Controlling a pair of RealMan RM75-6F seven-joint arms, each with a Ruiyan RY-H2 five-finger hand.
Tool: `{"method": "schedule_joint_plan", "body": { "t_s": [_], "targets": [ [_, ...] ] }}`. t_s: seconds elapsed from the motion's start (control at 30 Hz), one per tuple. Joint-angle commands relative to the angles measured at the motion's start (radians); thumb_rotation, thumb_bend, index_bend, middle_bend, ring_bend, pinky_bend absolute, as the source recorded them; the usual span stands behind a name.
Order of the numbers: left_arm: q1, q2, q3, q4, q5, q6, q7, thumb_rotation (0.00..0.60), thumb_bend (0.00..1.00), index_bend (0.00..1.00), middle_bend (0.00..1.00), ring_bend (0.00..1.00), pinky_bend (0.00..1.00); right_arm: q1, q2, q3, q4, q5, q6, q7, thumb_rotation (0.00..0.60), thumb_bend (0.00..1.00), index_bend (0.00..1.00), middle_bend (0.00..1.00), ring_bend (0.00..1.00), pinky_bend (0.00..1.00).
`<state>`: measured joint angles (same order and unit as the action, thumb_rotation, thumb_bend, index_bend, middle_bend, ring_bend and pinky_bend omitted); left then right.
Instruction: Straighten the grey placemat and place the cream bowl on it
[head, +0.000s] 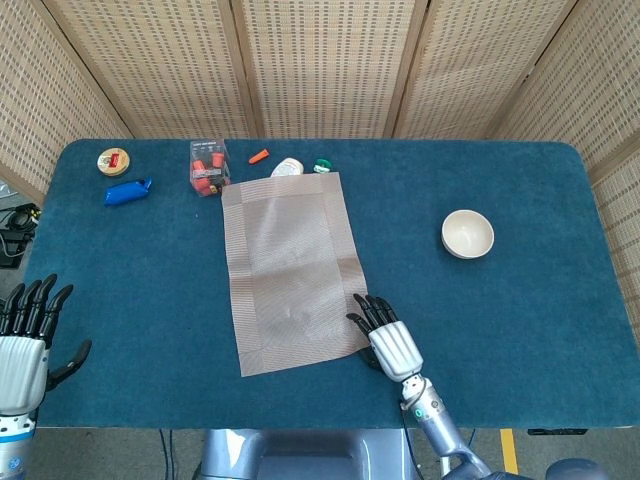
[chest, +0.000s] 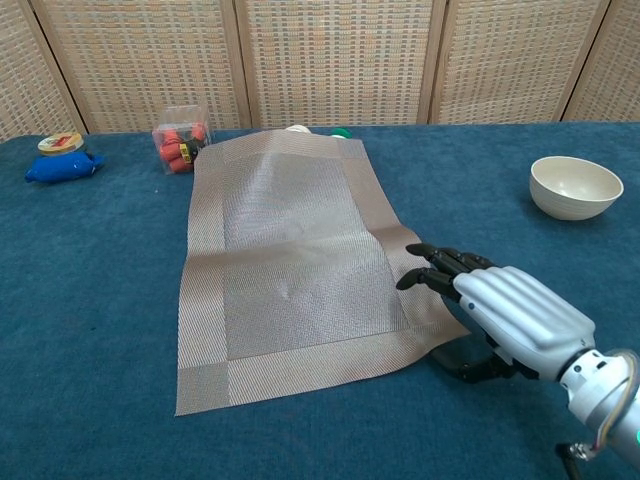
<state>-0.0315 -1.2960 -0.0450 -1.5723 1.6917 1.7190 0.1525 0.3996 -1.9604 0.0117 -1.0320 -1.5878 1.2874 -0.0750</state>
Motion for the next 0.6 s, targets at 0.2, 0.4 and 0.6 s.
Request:
{"method": "schedule_joint_plan", "body": {
  "t_s": [0.2,0.4,0.6],
  "targets": [
    [0.001,0.001,0.0,-0.002,0.003,0.004,-0.005,0.6,0.29,0.1,0.0,0.0,0.0,0.014,-0.043,0.016,0.054,0.003,-0.003,0.018,0.6,0.54,0.27,0.0,0.0,0.15],
    [-0.001,0.0,-0.001,0.003,-0.002,-0.003,-0.009,0.6,0.29,0.1,0.0,0.0,0.0,0.012,-0.06,0.021,0.085,-0.009,0.031,0.049,0.6,0.5,0.44,0.1,0.0,0.17],
    [0.0,-0.001,-0.002,0.003,-0.002,-0.001,-0.008,0.6,0.29,0.1,0.0,0.0,0.0,0.012,-0.085,0.027,0.137,-0.026,0.077,0.089,0.6,0.46,0.53,0.19,0.0,0.19]
  ]
}}
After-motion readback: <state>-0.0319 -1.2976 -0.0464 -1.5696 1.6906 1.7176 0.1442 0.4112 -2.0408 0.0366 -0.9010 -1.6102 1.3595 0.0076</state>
